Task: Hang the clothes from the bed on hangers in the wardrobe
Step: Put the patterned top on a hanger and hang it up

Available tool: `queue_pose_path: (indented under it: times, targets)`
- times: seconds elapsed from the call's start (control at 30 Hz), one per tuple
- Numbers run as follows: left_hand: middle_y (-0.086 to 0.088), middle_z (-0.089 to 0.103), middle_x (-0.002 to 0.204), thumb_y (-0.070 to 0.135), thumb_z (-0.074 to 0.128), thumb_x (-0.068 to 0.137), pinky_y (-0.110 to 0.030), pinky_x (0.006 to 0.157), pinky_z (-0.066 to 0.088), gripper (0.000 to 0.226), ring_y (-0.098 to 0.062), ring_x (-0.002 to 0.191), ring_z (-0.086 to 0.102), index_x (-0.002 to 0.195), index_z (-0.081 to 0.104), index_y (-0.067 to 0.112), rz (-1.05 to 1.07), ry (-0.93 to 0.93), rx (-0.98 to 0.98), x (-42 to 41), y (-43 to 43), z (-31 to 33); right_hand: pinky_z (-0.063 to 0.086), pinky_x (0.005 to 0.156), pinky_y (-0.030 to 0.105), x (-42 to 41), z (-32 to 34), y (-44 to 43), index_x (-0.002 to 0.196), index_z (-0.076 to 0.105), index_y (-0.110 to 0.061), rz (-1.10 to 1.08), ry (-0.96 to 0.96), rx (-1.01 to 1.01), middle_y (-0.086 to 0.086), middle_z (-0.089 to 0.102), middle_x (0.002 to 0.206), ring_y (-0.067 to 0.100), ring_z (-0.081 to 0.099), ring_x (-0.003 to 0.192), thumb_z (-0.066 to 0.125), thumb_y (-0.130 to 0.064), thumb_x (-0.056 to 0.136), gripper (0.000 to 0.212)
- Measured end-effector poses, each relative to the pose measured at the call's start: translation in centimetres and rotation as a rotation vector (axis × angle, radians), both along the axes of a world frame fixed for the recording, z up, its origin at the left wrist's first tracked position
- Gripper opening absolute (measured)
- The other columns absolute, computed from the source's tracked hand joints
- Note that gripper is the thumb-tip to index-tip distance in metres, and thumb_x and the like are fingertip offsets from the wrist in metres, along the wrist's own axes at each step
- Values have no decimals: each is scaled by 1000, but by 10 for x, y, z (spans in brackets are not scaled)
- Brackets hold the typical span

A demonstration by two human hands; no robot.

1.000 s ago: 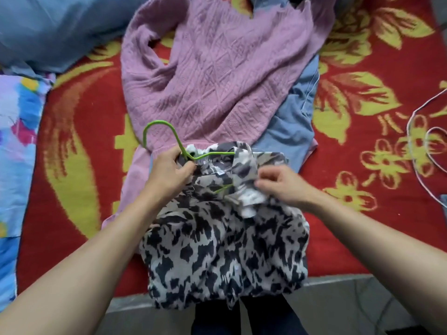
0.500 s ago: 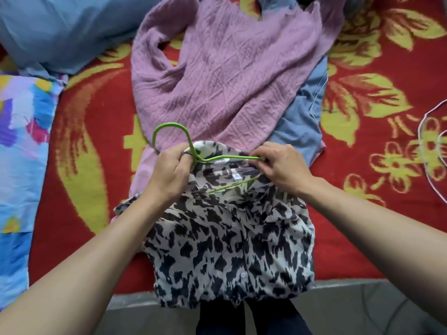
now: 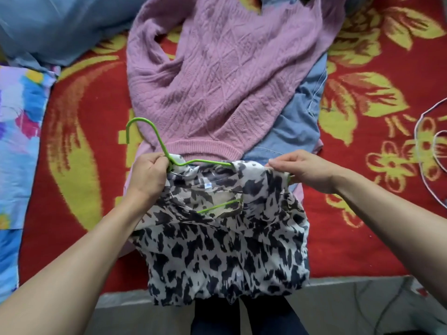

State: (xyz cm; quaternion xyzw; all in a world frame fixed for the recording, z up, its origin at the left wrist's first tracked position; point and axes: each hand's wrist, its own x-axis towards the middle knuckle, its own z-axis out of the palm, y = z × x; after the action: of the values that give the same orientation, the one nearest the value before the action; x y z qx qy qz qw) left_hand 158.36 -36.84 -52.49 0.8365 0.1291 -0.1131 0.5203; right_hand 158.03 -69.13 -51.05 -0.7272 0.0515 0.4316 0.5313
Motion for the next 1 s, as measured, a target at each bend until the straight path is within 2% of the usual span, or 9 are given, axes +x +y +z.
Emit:
queue_pose_path:
  times: [0.13,0.3,0.43,0.5,0.6,0.7,0.8,0.87,1.0]
  targets:
    - [4,47,45,20,42,71,-27,51,28,31,-18,52,41,41,51,15,10,52,34,2,10,-2,48,88,42,-2,4,0,92,73,3,-60,-68,-3,23,71,95,29,63,86,66,-29,83,34]
    - [-11,53,64,24,43,69,-29,59,35,31,-14,64,47,47,50,4,-79,43,34,1,-3,3,44,78,35,15,-1,11,86,72,2,3,-58,-36,22,68,85,21,57,76,68,-25,87,27]
    - [-14,51,58,23,49,80,-14,45,33,44,0,47,44,63,54,-18,-197,19,37,-3,-35,13,39,60,21,25,-12,45,82,69,3,29,-48,-27,5,61,73,10,49,65,68,-24,88,28]
    - [-13,53,57,26,50,80,-21,45,35,45,-3,44,42,65,56,-16,-197,-7,10,-4,-43,16,43,60,23,30,-24,53,75,71,-9,11,-230,-194,-2,65,71,6,53,62,69,-29,88,24]
    - [-13,50,58,20,51,86,-15,50,36,43,0,50,45,61,51,-14,-133,-31,62,-3,-38,15,49,66,34,31,-35,38,74,70,-17,-92,-569,-609,-4,68,72,13,61,69,59,-50,90,38]
    - [-18,50,59,23,45,80,-32,55,38,40,-11,55,42,61,48,-12,-89,-33,22,-1,-31,10,42,58,36,13,-32,35,58,54,-8,-63,-626,-598,-3,57,54,16,53,54,44,-57,94,61]
    - [-4,57,59,10,45,90,-15,50,38,30,-2,54,49,67,64,10,-101,-36,85,-2,-20,4,27,50,33,-2,-32,33,50,38,-11,-107,-664,-573,-4,38,46,12,35,45,47,-56,93,63]
    - [3,62,68,14,42,89,-24,56,41,31,-4,62,53,69,65,17,-79,-115,225,-5,-3,3,29,52,34,-3,-34,17,49,35,-11,-253,-655,-609,-3,34,44,11,33,44,52,-53,92,62]
    - [-9,64,75,24,37,82,-46,60,47,34,-27,64,54,83,69,12,-80,-164,357,-8,19,3,30,54,35,-5,-35,-3,51,37,-5,-435,-647,-591,-4,29,46,14,30,46,57,-51,90,64]
